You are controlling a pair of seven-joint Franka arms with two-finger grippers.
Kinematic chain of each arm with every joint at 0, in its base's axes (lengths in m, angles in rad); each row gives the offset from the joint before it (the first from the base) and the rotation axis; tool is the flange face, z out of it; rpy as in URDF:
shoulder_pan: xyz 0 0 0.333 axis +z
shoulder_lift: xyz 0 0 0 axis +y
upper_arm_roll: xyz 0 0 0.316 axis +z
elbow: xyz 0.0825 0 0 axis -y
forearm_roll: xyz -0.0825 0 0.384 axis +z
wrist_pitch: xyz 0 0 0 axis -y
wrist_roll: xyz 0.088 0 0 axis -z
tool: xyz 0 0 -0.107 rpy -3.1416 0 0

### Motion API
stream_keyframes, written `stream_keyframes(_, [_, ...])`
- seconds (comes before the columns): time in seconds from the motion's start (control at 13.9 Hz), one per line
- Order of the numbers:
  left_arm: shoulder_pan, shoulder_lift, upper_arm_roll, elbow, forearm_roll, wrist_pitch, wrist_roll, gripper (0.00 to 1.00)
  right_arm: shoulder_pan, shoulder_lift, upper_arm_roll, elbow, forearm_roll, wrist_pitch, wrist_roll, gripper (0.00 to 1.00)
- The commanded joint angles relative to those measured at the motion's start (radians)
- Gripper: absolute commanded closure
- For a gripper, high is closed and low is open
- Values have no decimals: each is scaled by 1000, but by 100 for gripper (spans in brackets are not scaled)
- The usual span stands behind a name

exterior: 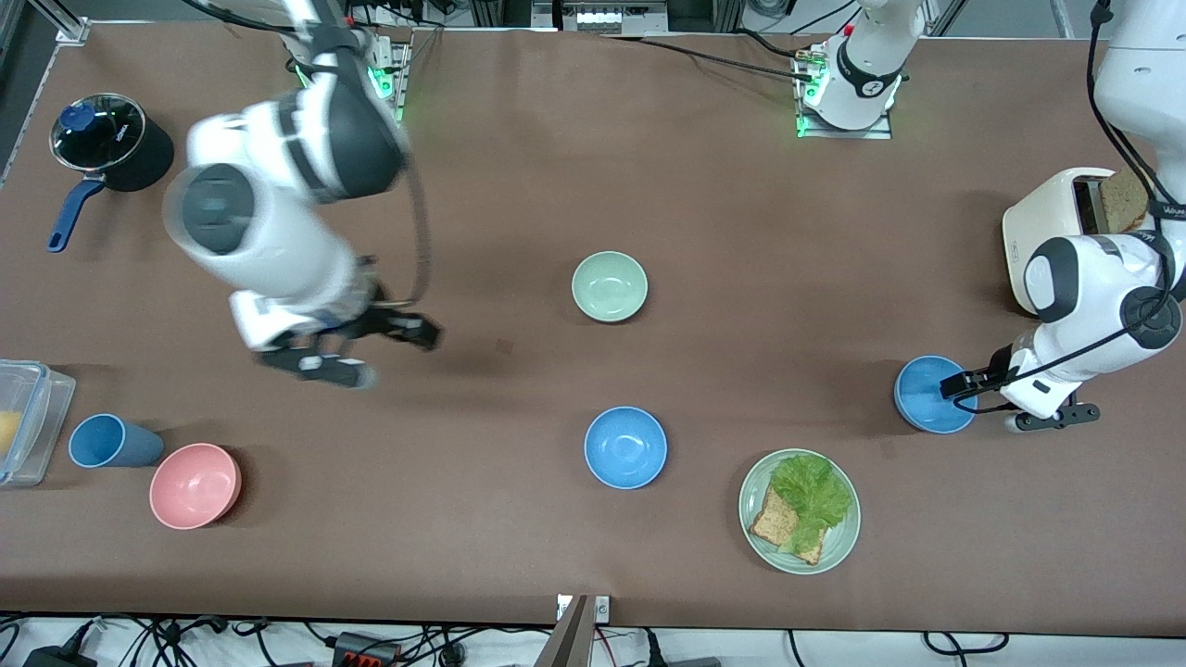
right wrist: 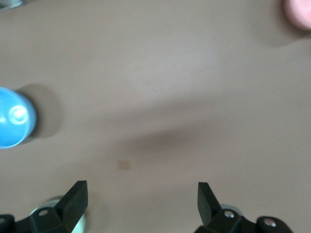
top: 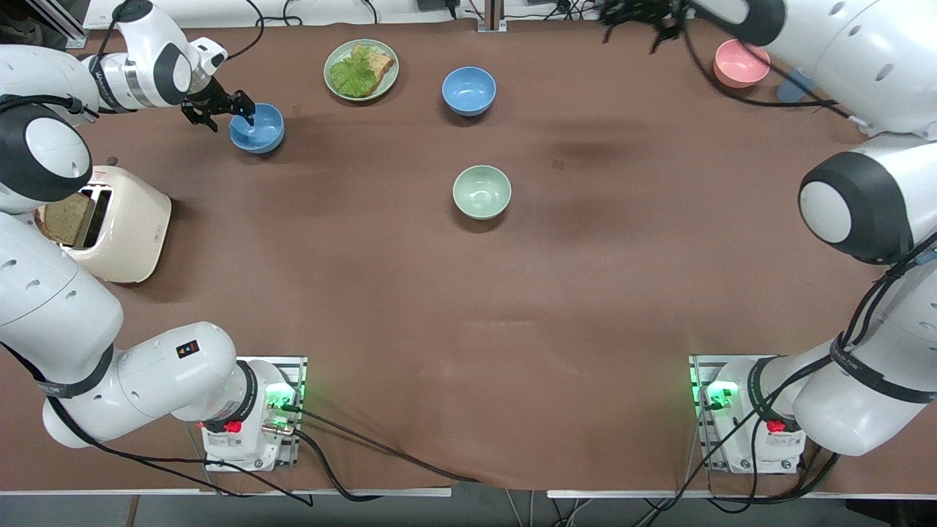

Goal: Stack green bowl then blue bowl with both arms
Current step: 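Grasp the blue bowl rim with the left gripper while the right withdraws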

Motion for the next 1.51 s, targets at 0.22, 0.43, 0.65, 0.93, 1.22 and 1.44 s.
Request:
stream_keyframes(0.22, [14,4,-5,-4,25,20,7,67,-20,-35,-158,-21,5,-45,-248,0])
stream_keyframes(0.43, [12,-2,-6,-8,25,11,-1,98,-87,-47,-145,-21,46,-41,-295,0])
stream_keyframes(0.65, [10,-28,-15,-19,25,-12,-25,99,-349,-96,65,-20,60,-36,-330,0])
stream_keyframes(0.93, [7,-140,-135,-30,25,-225,-190,99,-642,-173,347,-23,-136,-50,-416,0])
stream_keyframes(1.22, [9,-211,-277,-16,19,-376,-324,100,-672,-213,392,-21,-206,-117,-462,0])
stream_keyframes(1.44, [12,-241,-429,7,-13,-460,-462,100,-679,-233,392,-35,-229,-172,-463,0])
